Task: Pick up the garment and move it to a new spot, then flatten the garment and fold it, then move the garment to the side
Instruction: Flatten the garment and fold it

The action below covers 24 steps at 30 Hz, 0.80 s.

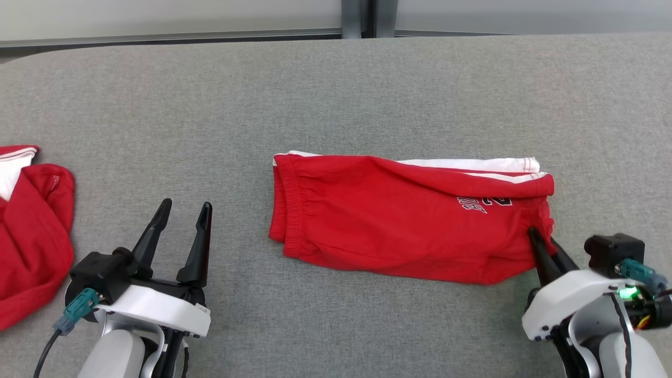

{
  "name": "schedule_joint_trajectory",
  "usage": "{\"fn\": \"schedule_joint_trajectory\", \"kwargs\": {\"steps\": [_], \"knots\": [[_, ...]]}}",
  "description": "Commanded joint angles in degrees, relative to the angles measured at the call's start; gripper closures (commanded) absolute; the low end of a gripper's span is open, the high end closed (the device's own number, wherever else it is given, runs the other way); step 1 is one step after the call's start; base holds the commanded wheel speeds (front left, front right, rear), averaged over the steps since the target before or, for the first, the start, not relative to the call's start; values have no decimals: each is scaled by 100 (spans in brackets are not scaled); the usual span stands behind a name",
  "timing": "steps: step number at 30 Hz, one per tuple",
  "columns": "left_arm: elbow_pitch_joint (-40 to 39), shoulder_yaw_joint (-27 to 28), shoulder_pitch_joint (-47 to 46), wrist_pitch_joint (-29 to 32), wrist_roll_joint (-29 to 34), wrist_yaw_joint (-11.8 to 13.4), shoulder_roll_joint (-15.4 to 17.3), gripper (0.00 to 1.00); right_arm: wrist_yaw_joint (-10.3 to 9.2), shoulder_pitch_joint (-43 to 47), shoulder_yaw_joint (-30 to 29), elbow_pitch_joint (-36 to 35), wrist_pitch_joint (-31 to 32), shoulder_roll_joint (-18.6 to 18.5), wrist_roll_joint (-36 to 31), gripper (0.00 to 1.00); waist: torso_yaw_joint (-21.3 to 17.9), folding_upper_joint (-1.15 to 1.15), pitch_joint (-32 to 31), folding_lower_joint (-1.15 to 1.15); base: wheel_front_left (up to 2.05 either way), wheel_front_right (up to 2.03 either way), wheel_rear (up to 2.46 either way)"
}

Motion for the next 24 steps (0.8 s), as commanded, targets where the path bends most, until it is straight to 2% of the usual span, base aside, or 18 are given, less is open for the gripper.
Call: {"fn": "schedule_joint_trajectory", "kwargs": {"steps": [1, 4, 7, 11, 18, 24], "knots": [[5, -4, -17, -7, 18, 30, 17, 0, -12, -163, 6, 32, -58, -16, -43, 100, 43, 0, -14, 0, 0, 0, 0], [3, -32, -92, -7, 1, 21, -11, 0, -12, -408, 110, 2, -124, -14, -125, 100, 118, 0, -12, 0, 0, 0, 0], [15, -71, -153, -7, -1, 17, -62, 0, -12, -735, 454, -111, -157, -9, -187, 100, 216, 0, -23, 0, 0, 0, 0], [94, -148, -229, -8, -28, 2, -127, 0, -11, -1310, 1508, -191, -181, -12, 80, 100, 411, 0, -44, 0, 0, 0, 0], [173, -248, -342, -8, -37, -17, -203, 0, -11, -1857, 2963, 391, -282, -18, 828, 100, 687, 0, 9, 0, 0, 0, 0], [173, -233, -364, -9, -42, -17, -245, 0, -11, -1974, 3594, 908, -328, -17, 1087, 100, 766, 0, 70, 0, 0, 0, 0]]}}
